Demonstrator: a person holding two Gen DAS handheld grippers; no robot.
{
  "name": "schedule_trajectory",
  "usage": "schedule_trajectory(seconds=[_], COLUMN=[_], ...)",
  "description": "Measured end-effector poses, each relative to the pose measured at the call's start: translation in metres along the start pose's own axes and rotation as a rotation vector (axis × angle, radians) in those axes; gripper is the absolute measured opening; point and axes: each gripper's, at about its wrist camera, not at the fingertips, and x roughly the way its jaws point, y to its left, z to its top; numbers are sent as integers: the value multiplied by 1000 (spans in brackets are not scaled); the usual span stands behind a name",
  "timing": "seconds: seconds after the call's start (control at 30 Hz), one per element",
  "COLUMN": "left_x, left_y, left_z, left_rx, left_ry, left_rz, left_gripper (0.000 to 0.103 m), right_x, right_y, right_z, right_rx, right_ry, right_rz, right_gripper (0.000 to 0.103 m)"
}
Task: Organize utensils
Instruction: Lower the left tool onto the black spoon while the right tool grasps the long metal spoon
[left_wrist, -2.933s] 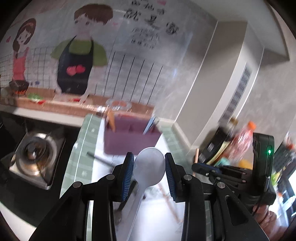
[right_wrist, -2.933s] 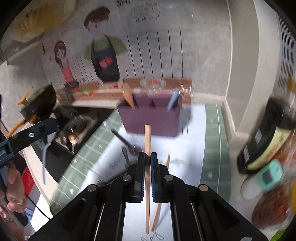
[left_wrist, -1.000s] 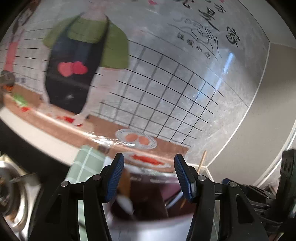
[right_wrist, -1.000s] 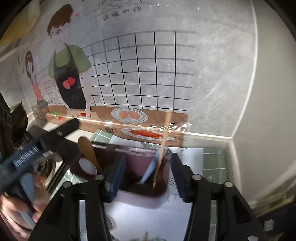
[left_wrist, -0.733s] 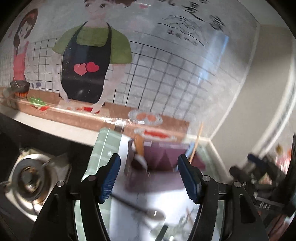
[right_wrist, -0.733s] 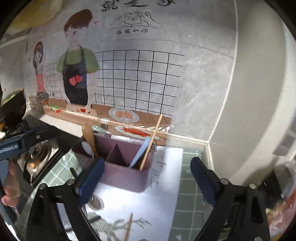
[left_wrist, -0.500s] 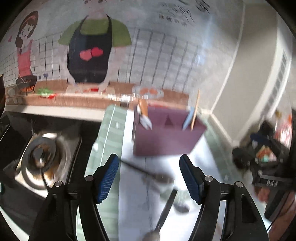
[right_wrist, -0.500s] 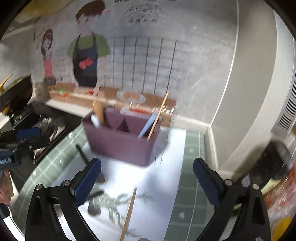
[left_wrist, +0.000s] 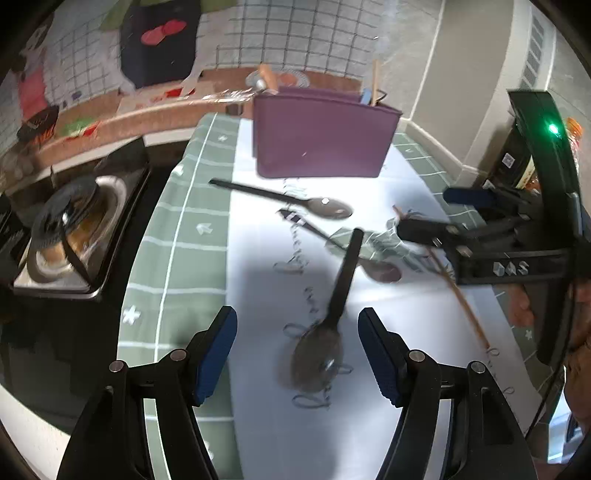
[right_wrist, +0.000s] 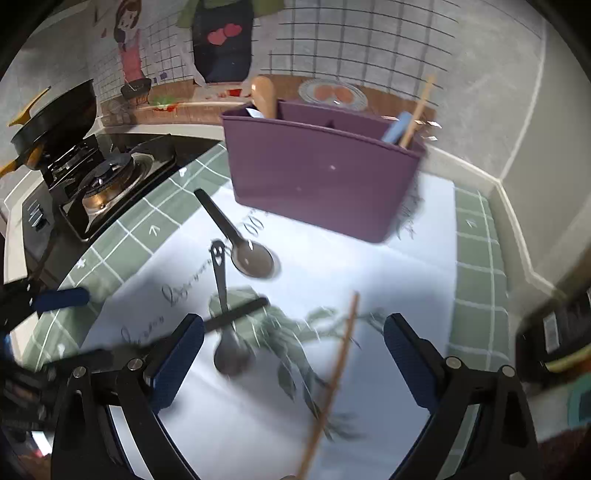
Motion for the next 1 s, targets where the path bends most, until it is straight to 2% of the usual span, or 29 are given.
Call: schedule_trajectory(seconds=[0.1,0.17,0.23,0.4,0.47,0.5,0.63,0.8,0.9,1.0], left_x=[-1,-3,-5,-4,-4,-5,-5,-2,-1,2], left_y=[10,16,19,25,30,32,34,26,14,1], left_z=[-1,-2,-6,-16,-16,-16,-15,-15,-18,-21], left_rx=[-21,-23,-10,-10,-33,-41,-42,-14,24,58], left_ry=[13,26,40,64,64,62,63,74,82,79], left_rz=[9,8,-6,-17,-22,-22,-20,-46,-76,-70], left_gripper=[69,69,69,69,69,69,69,69,69,69], right_x=[19,33,46,72,83,87,90,74,49,28], right_y=[11,16,22,35,35,34,35,23,6,-11], right_z=[9,13,17,28,33,37,44,38,24,8], right_rx=[-36,-44,-58,-117,-103,-89,-85,-47,1,26], right_ry=[26,74,106,121,138,135,141,154,136,134], right_rz=[-12,55,93,89,90,102,102,108,80,34], right_gripper=[92,79,79,78,67,67,35,35,35,35])
